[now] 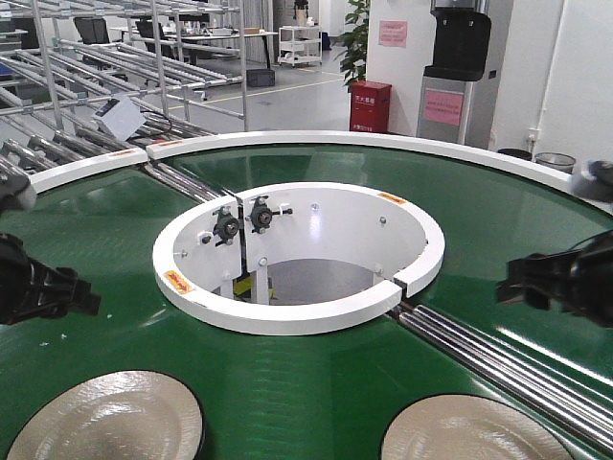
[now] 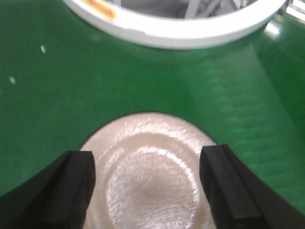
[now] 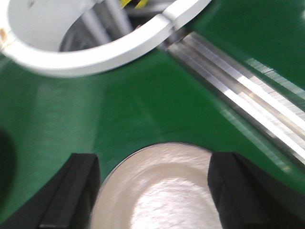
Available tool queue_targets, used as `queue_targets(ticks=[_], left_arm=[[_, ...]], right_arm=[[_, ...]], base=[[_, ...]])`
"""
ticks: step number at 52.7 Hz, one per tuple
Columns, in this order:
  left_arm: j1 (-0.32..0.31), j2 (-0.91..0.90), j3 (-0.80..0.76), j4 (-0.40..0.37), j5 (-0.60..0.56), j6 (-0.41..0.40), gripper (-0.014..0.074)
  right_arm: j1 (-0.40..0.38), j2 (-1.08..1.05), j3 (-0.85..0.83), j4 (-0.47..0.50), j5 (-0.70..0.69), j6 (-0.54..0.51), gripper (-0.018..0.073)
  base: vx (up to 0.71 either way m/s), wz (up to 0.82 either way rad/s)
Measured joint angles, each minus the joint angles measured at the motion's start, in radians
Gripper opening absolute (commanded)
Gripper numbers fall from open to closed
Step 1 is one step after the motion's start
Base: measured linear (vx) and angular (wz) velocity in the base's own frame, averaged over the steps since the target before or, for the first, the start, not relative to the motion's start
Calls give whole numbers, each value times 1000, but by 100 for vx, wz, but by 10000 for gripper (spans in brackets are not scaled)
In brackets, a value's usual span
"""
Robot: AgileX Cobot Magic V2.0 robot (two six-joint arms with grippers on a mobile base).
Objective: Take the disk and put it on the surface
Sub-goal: 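Lower both grippers toward the rims of the two cream plates, then close both grippers on the plate rims and tilt the plates up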
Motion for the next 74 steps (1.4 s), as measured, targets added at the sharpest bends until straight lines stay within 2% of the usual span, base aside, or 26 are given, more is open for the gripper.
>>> queue_targets(ticks=[5, 12, 16, 19, 25, 28, 34, 43, 56, 61, 64, 68, 70, 74], left_arm=[[69, 57, -4, 0, 38, 4, 584], [199, 123, 33, -2, 50, 28, 584], [265, 160, 62, -40, 50, 60, 584], [294, 190, 81, -97, 50, 104, 584], [310, 255, 92, -231, 73, 230, 584], [311, 285, 92, -263, 82, 270, 584], [310, 330, 92, -284, 84, 299, 584], [310, 376, 92, -301, 75, 324, 584], [306, 463, 92, -458, 104, 427, 571], [295, 491, 92, -475, 102, 440, 489], [291, 492, 91, -478, 97, 452, 382], [273, 497, 91, -494, 94, 476, 118], [270, 497, 91, -529, 102, 481, 2], [265, 492, 86, -590, 106, 486, -10]], right_arm=[[0, 46, -7, 108, 37, -86, 524], [0, 91, -7, 158, 55, -138, 524], [-2, 107, -7, 162, 55, -149, 524], [-12, 112, -7, 166, 55, -161, 524], [-48, 116, -7, 183, 46, -174, 524], [-67, 116, -8, 194, 40, -178, 524], [-106, 116, -8, 214, 33, -181, 524], [-116, 116, -8, 216, 28, -181, 524], [-116, 116, -8, 218, 28, -181, 524], [-116, 116, -8, 218, 28, -182, 524], [-116, 116, -8, 218, 28, -182, 524], [-116, 116, -8, 218, 28, -190, 524], [-116, 116, -8, 218, 28, -193, 524], [-116, 116, -8, 217, 28, -197, 524]], base=[[0, 0], [0, 0], [0, 0], [0, 0], [0, 0], [0, 0], [0, 0], [0, 0], [0, 0], [0, 0], [0, 0], [0, 0], [0, 0], [0, 0]])
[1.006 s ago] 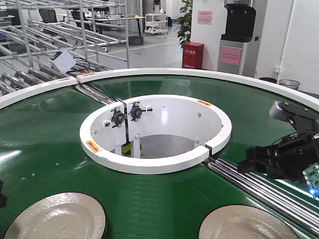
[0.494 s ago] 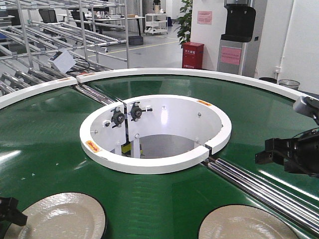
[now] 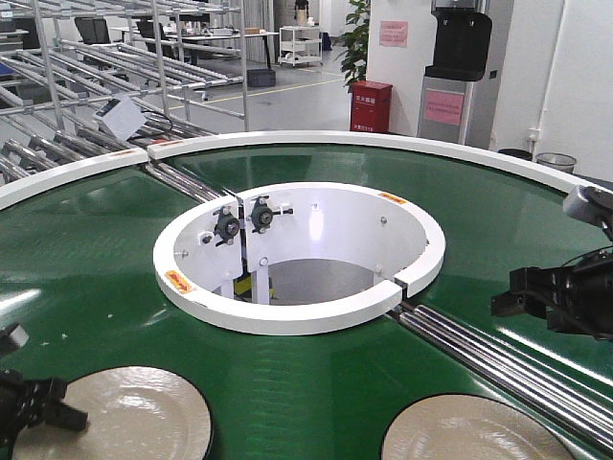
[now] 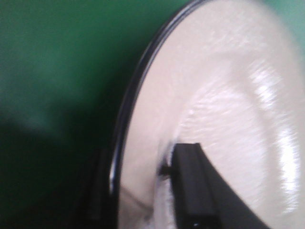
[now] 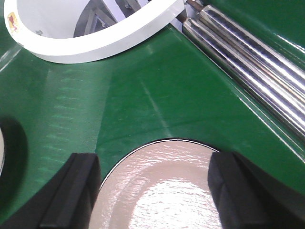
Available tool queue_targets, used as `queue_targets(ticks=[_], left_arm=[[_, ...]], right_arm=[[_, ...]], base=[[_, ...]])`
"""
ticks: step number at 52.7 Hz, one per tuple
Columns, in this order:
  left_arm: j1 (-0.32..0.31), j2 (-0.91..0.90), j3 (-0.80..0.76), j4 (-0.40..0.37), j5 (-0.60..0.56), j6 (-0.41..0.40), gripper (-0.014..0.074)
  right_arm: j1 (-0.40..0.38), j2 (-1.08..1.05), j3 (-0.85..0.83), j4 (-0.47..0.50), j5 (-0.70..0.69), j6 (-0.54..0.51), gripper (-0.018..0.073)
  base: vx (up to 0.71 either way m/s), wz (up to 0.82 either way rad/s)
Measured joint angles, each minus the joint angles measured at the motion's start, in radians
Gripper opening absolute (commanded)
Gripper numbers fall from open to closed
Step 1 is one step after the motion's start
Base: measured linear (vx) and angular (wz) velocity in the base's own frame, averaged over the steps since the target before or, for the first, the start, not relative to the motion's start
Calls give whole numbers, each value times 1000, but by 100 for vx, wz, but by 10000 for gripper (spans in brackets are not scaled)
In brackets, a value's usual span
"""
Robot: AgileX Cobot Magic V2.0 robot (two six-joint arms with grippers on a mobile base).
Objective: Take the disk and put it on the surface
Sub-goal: 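Close both grippers on the plate rims and tilt the plates up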
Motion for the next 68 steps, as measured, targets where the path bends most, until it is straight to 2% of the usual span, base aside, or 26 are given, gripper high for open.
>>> queue_targets(ticks=[7, 19, 28, 34, 40, 48, 55, 68], left_arm=[[-1, 1, -4, -54, 23, 8, -9], [-5, 0, -3, -165, 74, 41, -9], [-19, -20, 7, -217, 82, 73, -9], [-20, -41, 12, -261, 104, 79, -9], [-20, -64, 13, -308, 122, 83, -9], [-20, -91, 13, -352, 127, 93, -9], [-20, -97, 5, -355, 136, 97, -8], [-20, -97, 5, -362, 145, 98, -8]], right_arm=[[0, 0, 0, -19, 1, -2, 524], [-14, 0, -2, -140, 29, 69, 524], [-126, 7, -5, -159, 121, 96, 524], [-205, 38, -6, -148, 173, 88, 524], [-249, 97, -4, -133, 202, 52, 524], [-256, 195, -4, -81, 226, -8, 524], [-246, 280, -4, -6, 224, -77, 524], [-242, 374, -4, 51, 213, -113, 520]], base=[[0, 0], [0, 0], [0, 0], [0, 0], [0, 0], [0, 0], [0, 0], [0, 0]])
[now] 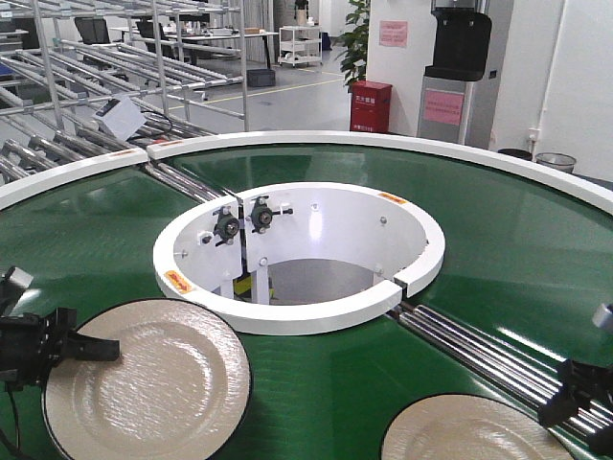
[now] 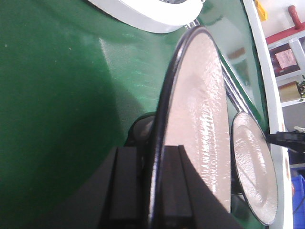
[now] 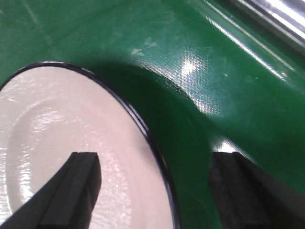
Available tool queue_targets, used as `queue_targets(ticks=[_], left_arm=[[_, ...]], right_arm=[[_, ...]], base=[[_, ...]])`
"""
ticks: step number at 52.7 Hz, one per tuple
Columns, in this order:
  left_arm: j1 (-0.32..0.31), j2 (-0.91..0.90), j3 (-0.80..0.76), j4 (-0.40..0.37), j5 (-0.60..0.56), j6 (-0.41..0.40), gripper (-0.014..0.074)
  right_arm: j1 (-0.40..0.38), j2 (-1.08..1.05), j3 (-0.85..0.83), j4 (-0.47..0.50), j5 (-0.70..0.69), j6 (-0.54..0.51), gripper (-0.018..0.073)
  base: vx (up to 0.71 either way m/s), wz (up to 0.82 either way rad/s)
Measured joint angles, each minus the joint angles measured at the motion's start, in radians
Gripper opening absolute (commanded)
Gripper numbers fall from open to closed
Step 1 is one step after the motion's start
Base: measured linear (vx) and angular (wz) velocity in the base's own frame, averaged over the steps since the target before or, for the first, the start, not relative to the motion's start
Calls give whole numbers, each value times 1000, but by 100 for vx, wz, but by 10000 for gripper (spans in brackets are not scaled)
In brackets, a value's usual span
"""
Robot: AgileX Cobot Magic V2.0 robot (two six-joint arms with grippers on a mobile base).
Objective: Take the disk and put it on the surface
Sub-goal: 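Close both grippers on the plate rims and tilt the plates up, then lift both plates upright off the conveyor with both grippers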
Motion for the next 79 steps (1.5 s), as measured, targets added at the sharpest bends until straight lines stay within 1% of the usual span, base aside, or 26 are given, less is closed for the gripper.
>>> queue_targets(ticks=[9, 12, 13, 16, 18, 21, 22, 23, 24, 26, 36, 43, 46, 53, 61, 68, 73, 79], left_arm=[[0, 0, 0, -2, -2, 4, -8], [0, 0, 0, -5, -2, 7, -8], [0, 0, 0, -6, -2, 7, -8], [0, 0, 0, -7, -3, 7, -8], [0, 0, 0, -7, -3, 7, -8], [0, 0, 0, -7, -3, 7, -8], [0, 0, 0, -7, -3, 7, -8], [0, 0, 0, -7, -3, 7, -8], [0, 0, 0, -7, -3, 7, -8], [0, 0, 0, -7, -3, 7, -8], [0, -1, 0, -7, -2, 7, -8], [0, -1, 0, -14, 1, 7, -8], [0, -1, 0, -28, 7, 7, -8], [0, -1, 0, -86, 35, 7, -8], [0, -1, 0, -139, 72, 4, -5], [0, -14, 0, -174, 72, -31, -5], [0, -33, 0, -203, 71, -62, -2], [0, -66, 0, -211, 73, -87, -2]], right_arm=[[15, 49, 0, 23, 4, -9, 500], [35, 61, 0, 23, -1, -9, 491], [53, 67, 0, 23, -2, -10, 488], [81, 77, 0, 22, -6, -15, 460], [103, 84, -1, 5, -23, -16, 405], [121, 93, -1, -3, -40, -15, 270], [126, 94, -1, -6, -48, -11, 204], [129, 94, -1, -8, -51, -10, 159], [131, 94, -1, -10, -46, -12, 89], [131, 89, -1, -6, -30, -9, -20], [134, 57, -6, 45, 1, -3, -14], [134, 24, -5, 128, 36, -17, -12], [137, -2, -3, 183, 49, -27, -12], [142, -64, 0, 231, 23, -54, -11], [139, -139, 1, 355, 16, -55, -9], [136, -189, 1, 454, 24, -55, -9], [120, -218, 2, 512, 29, -55, -9], [93, -248, 2, 562, 30, -55, -9]], base=[[0, 0], [0, 0], [0, 0], [0, 0], [0, 0], [0, 0], [0, 0], [0, 0], [0, 0], [0, 0], [0, 0], [0, 0], [0, 0], [0, 0], [0, 0], [0, 0], [0, 0], [0, 0]])
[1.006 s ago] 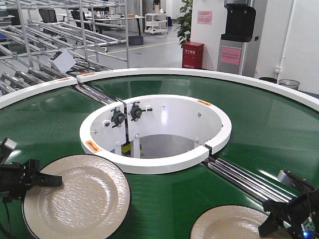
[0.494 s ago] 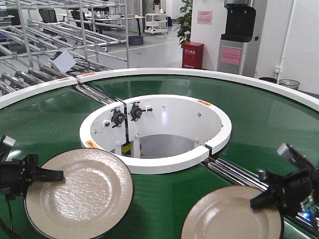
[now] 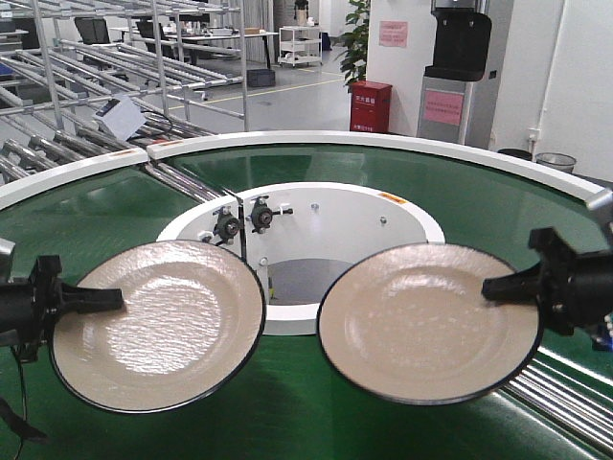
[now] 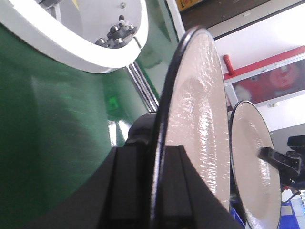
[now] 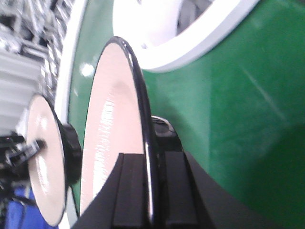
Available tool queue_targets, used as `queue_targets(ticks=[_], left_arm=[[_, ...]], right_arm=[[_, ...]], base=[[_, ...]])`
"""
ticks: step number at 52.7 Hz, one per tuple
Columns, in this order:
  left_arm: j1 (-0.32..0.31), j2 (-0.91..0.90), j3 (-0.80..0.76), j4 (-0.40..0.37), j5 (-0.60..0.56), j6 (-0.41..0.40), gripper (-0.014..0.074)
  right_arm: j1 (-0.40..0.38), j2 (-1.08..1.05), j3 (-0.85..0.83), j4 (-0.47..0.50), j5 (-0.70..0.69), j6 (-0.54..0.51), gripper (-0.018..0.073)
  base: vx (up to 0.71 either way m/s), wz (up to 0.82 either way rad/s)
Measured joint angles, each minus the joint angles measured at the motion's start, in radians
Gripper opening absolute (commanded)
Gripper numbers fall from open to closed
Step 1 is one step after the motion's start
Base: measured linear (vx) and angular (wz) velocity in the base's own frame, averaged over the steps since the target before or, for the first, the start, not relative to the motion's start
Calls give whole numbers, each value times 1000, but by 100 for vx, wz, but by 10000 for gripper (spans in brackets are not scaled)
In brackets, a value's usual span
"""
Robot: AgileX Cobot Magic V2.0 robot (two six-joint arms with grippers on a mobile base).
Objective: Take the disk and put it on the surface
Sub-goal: 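Lift both plates upright off the conveyor with both grippers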
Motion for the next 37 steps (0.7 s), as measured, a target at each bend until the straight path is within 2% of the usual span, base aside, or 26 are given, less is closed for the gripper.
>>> queue_targets(ticks=[16, 37], left_arm=[[0, -47, 0, 1, 15, -60, -2], [0, -47, 0, 3, 14, -62, -2]], right_arm=[[-12, -38, 0, 20, 20, 0, -9], [-12, -38, 0, 20, 20, 0, -9]], base=[[0, 0], [0, 0]])
